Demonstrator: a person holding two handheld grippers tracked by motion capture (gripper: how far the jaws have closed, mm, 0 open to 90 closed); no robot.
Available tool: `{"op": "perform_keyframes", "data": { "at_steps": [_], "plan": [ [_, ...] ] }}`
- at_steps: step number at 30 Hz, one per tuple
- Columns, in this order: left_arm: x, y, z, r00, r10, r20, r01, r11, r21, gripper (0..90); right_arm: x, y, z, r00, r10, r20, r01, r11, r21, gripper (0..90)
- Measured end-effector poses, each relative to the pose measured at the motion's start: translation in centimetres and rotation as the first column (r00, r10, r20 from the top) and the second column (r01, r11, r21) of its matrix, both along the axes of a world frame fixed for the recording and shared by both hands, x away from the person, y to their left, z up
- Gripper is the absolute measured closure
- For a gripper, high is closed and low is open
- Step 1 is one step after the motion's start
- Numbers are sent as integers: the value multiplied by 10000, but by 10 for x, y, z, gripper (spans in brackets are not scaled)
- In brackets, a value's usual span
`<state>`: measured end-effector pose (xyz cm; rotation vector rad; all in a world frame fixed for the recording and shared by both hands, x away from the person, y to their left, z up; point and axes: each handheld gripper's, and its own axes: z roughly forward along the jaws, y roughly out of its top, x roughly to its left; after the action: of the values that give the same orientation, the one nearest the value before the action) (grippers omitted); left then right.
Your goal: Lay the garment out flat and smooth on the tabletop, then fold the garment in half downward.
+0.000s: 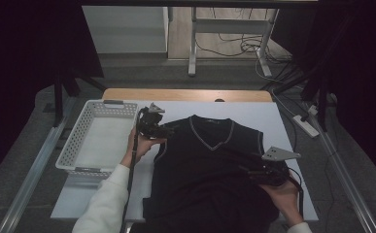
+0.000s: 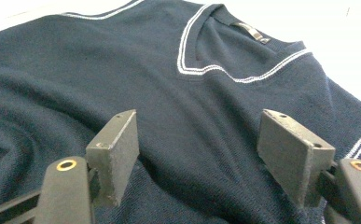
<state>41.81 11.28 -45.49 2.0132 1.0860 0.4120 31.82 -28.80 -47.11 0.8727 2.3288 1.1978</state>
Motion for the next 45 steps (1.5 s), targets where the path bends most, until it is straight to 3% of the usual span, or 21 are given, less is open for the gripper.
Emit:
{"op": "perform_keyframes", "data": {
  "at_steps": [9, 25, 27, 34, 39, 45],
  "plan": [
    [10, -3, -4, 10000, 23, -34, -22, 9997, 259, 186, 1, 1, -1, 10000, -36, -42, 35, 9997, -232, 292],
    [52, -12, -36, 9927, 1119, -454, -1067, 9888, 1039, 187, 1, 3, -4, 9999, -82, -75, 79, 9994, -322, 284],
    [58, -13, -40, 9913, 1120, -693, -1063, 9911, 806, 185, 1, 4, -5, 9999, -76, -110, 72, 9992, -397, 284],
    [68, -18, -50, 9865, 1386, -868, -1311, 9876, 861, 177, 1, 4, -5, 9996, -24, -290, 19, 9998, -177, 283],
    [75, -21, -59, 9853, 1423, -941, -1328, 9860, 1003, 179, 1, 3, -7, 9995, -62, -302, 55, 9997, -234, 282],
    [79, -23, -67, 9829, 1363, -1238, -1174, 9819, 1486, 176, 1, 2, -7, 9995, -94, -310, 83, 9993, -353, 282]
  ]
}}
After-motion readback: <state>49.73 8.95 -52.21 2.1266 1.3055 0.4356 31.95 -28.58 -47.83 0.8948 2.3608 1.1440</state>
